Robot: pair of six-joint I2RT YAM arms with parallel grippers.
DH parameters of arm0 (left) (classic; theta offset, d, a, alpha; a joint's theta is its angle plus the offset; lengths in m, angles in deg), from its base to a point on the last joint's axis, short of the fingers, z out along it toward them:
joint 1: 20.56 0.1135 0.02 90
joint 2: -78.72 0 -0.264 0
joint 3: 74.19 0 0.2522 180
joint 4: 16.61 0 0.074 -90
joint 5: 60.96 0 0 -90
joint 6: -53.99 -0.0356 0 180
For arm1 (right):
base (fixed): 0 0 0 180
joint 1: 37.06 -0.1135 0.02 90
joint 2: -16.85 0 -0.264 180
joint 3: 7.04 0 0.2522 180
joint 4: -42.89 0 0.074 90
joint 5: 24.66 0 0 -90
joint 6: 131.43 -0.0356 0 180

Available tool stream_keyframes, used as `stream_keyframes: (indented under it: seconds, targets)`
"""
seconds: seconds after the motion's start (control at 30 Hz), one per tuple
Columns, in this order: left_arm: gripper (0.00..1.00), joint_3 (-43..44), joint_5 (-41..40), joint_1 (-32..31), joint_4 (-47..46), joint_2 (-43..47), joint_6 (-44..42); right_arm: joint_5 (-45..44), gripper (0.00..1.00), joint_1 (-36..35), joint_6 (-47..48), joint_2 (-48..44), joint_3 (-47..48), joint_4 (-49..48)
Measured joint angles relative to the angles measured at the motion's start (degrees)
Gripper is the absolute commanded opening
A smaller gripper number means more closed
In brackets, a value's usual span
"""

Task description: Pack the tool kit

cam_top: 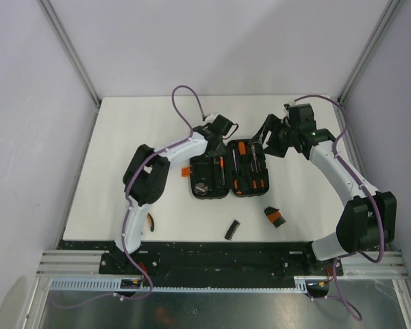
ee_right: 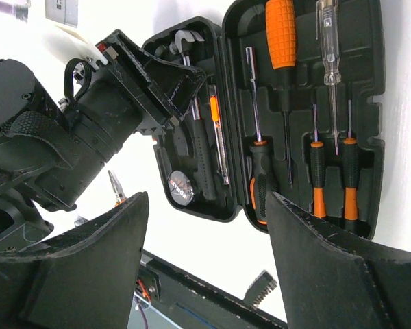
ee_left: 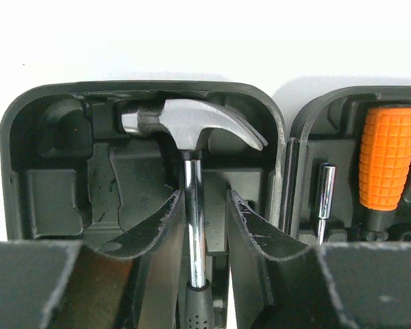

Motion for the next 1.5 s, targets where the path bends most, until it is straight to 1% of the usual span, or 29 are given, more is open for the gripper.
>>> stream_keyframes:
  seconds: [0.1, 0.13, 0.17, 0.23, 0.27, 0.3, 0.37, 0.47, 0.57, 0.7, 0.8, 0.87, 0.9, 1.0, 1.13, 1.17, 1.27, 1.5]
  targets:
    - [0.36, -0.59, -0.52, 0.0, -0.11, 0.5, -0.02, 0.02, 0.73, -0.37, 0.0, 0.04, 0.0, -0.04]
    - [0.37, -0.87, -0.87, 0.0, -0.02, 0.76, -0.04, 0.0, 0.73, -0.5, 0.0, 0.07, 0.0, -0.09]
    - [0.4, -0.98, -1.36, 0.0, 0.24, 1.05, -0.13, -0.02, 0.73, -0.7, 0.02, 0.09, 0.0, -0.2]
    - [0.53, -1.38, -2.38, 0.07, 0.68, 1.92, -0.44, -0.2, 0.73, -1.42, 0.24, 0.17, 0.0, -0.5]
    - [0.58, -1.55, -2.78, 0.15, 0.81, 2.45, -0.74, -0.46, 0.73, -1.88, 0.48, 0.22, 0.0, -0.66]
    - [0.61, -1.7, -3.17, 0.24, 1.11, 3.19, -0.92, -0.68, 0.72, -2.45, 0.7, 0.31, 0.0, -0.85]
    - [0.64, -1.81, -3.98, 0.46, 1.57, 4.87, -1.31, -1.14, 0.72, -3.48, 1.33, 0.59, 0.0, -1.29]
    - [0.62, -1.86, -4.37, 0.85, 1.62, 7.78, -1.55, -1.95, 0.7, -4.59, 2.1, 1.44, 0.0, -1.77]
    - [0.57, -2.38, -3.72, 1.38, 1.33, 11.28, -1.53, -2.54, 0.64, -5.33, 3.28, 2.84, 0.0, -2.89]
    - [0.51, -6.34, -1.53, 2.49, 0.63, 16.04, -0.92, -2.51, 0.49, -6.71, 5.6, 6.05, 0.0, -7.04]
    - [0.5, -10.36, 0.37, 4.28, 0.37, 18.32, -0.42, -2.32, 0.38, -9.18, 7.17, 10.01, 0.0, -10.45]
    - [0.52, -12.96, 1.36, 5.86, 0.22, 19.23, 0.0, -2.27, 0.35, -11.19, 7.85, 13.09, 0.07, -12.07]
    - [0.54, -14.49, 1.99, 6.8, 0.2, 19.82, 0.07, -2.29, 0.35, -12.15, 7.98, 14.71, 0.13, -12.68]
    - [0.62, -19.65, 3.89, 9.94, -0.2, 22.18, 0.42, -2.4, 0.33, -14.58, 7.96, 19.02, 0.35, -14.69]
    - [0.77, -25.9, 6.69, 13.27, -1.18, 25.14, 0.37, -2.58, 0.31, -16.44, 7.91, 23.04, 1.44, -17.49]
    - [0.79, -27.19, 7.52, 13.79, -1.46, 25.68, 0.26, -2.62, 0.31, -16.63, 7.89, 23.96, 2.12, -18.14]
    - [0.82, -29.68, 10.62, 14.25, -2.86, 26.12, -0.17, -3.58, 0.29, -16.98, 7.89, 26.4, 4.83, -19.78]
    - [0.81, -30.77, 16.39, 14.4, -7.28, 26.08, -1.05, -5.38, 0.24, -17.59, 7.91, 30.69, 9.73, -20.96]
